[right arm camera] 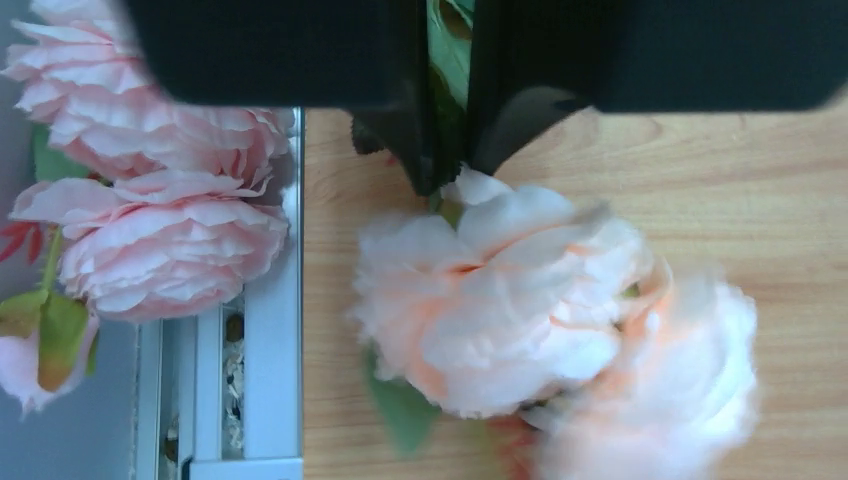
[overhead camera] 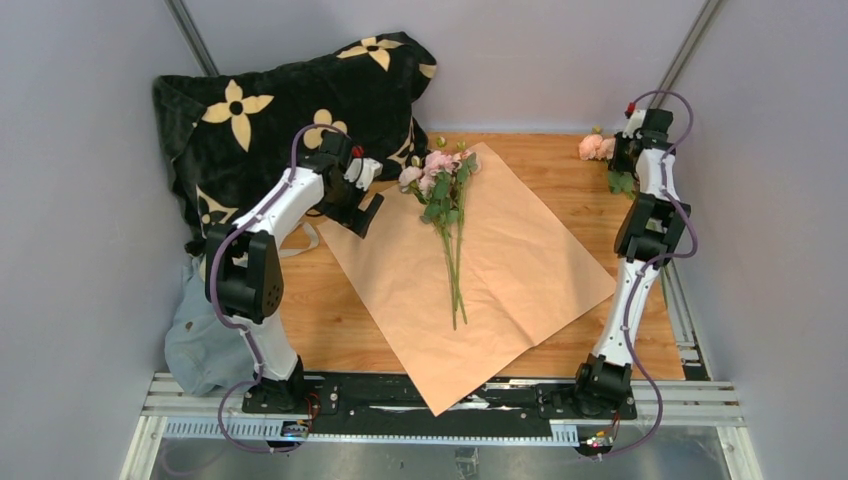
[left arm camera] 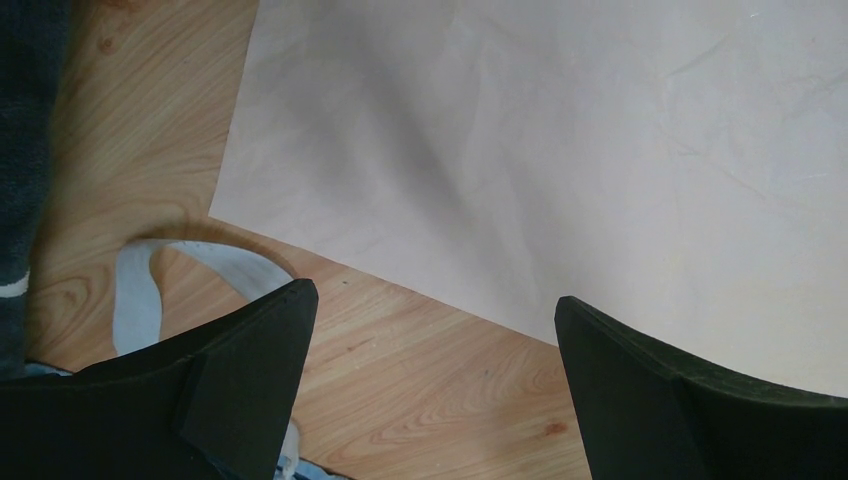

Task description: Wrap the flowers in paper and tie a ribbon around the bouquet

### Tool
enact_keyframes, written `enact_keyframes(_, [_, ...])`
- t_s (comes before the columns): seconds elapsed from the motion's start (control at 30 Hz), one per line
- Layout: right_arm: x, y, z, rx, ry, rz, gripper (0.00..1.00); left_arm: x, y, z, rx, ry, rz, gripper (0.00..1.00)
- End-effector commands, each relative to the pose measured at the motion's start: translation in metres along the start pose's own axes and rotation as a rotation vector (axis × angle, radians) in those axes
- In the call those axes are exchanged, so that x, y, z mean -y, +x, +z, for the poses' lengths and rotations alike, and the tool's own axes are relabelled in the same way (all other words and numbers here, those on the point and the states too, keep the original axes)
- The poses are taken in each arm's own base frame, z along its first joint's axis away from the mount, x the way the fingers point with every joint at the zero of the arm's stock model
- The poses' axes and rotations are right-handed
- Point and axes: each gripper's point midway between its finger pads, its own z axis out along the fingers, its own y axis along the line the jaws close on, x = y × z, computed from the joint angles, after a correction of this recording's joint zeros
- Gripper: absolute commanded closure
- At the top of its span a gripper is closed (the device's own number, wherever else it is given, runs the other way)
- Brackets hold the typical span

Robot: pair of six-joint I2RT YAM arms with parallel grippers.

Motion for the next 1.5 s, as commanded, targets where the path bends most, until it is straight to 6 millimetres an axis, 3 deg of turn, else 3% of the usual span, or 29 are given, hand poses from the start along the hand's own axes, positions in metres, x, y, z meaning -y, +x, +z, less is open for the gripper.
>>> enact_keyframes(0.0, [-0.047, 0.023, -0.003, -0.100, -0.082, -0.064, 0.99, -0.003, -0.012, -0.007, 0.028, 0.002, 0.004, 0.00])
enact_keyframes(0.1, [-0.054, -0.014, -0.030, -0.032, -0.059, -0.096, 1.00, -0.002, -0.015, -0.011, 0.043, 0.004, -0.003, 0.00])
enact_keyframes(0.17, [-0.058, -0.048, -0.059, 0.048, -0.048, -0.091, 1.00, 0.000, -0.016, -0.017, 0.059, 0.008, -0.001, 0.00])
enact_keyframes(0.23, [-0.066, -0.095, -0.108, 0.168, -0.043, -0.084, 1.00, 0.001, -0.017, -0.025, 0.080, 0.003, 0.003, 0.00])
enact_keyframes(0.33, [-0.081, -0.142, -0.183, 0.328, -0.046, -0.070, 1.00, 0.003, -0.017, -0.039, 0.114, 0.000, 0.018, 0.00])
enact_keyframes(0.43, [-0.096, -0.163, -0.251, 0.447, -0.045, -0.064, 1.00, 0.006, -0.018, -0.051, 0.150, 0.006, 0.033, 0.00])
enact_keyframes(0.53, [-0.116, -0.171, -0.313, 0.538, -0.069, -0.032, 1.00, 0.011, -0.021, -0.062, 0.186, 0.018, 0.042, 0.00])
enact_keyframes(0.6, [-0.141, -0.167, -0.351, 0.583, -0.145, 0.030, 1.00, 0.012, -0.026, -0.071, 0.214, 0.022, 0.046, 0.00])
enact_keyframes(0.67, [-0.174, -0.163, -0.377, 0.619, -0.253, 0.091, 1.00, 0.016, -0.030, -0.077, 0.238, 0.038, 0.046, 0.00])
enact_keyframes(0.77, [-0.239, -0.131, -0.376, 0.571, -0.409, 0.157, 1.00, 0.021, -0.037, -0.088, 0.270, 0.061, 0.049, 0.00])
enact_keyframes(0.83, [-0.294, -0.104, -0.366, 0.506, -0.506, 0.162, 1.00, 0.022, -0.042, -0.094, 0.288, 0.063, 0.048, 0.00])
enact_keyframes(0.93, [-0.365, -0.064, -0.334, 0.386, -0.613, 0.169, 1.00, 0.021, -0.045, -0.099, 0.296, 0.055, 0.050, 0.00])
enact_keyframes(1.07, [-0.428, -0.022, -0.277, 0.228, -0.645, 0.155, 1.00, 0.021, -0.037, -0.097, 0.284, 0.049, 0.068, 0.00])
enact_keyframes(1.17, [-0.451, 0.007, -0.227, 0.146, -0.582, 0.114, 1.00, 0.016, -0.035, -0.091, 0.265, 0.034, 0.070, 0.00])
enact_keyframes(1.27, [-0.452, 0.027, -0.187, 0.091, -0.523, 0.139, 1.00, 0.016, -0.036, -0.087, 0.249, 0.039, 0.076, 0.00])
enact_keyframes(1.4, [-0.456, 0.046, -0.149, 0.029, -0.485, 0.141, 0.98, 0.015, -0.035, -0.076, 0.215, 0.051, 0.070, 0.00])
enact_keyframes(1.47, [-0.454, 0.057, -0.141, -0.026, -0.479, 0.110, 0.62, 0.013, -0.031, -0.074, 0.203, 0.043, 0.078, 0.00])
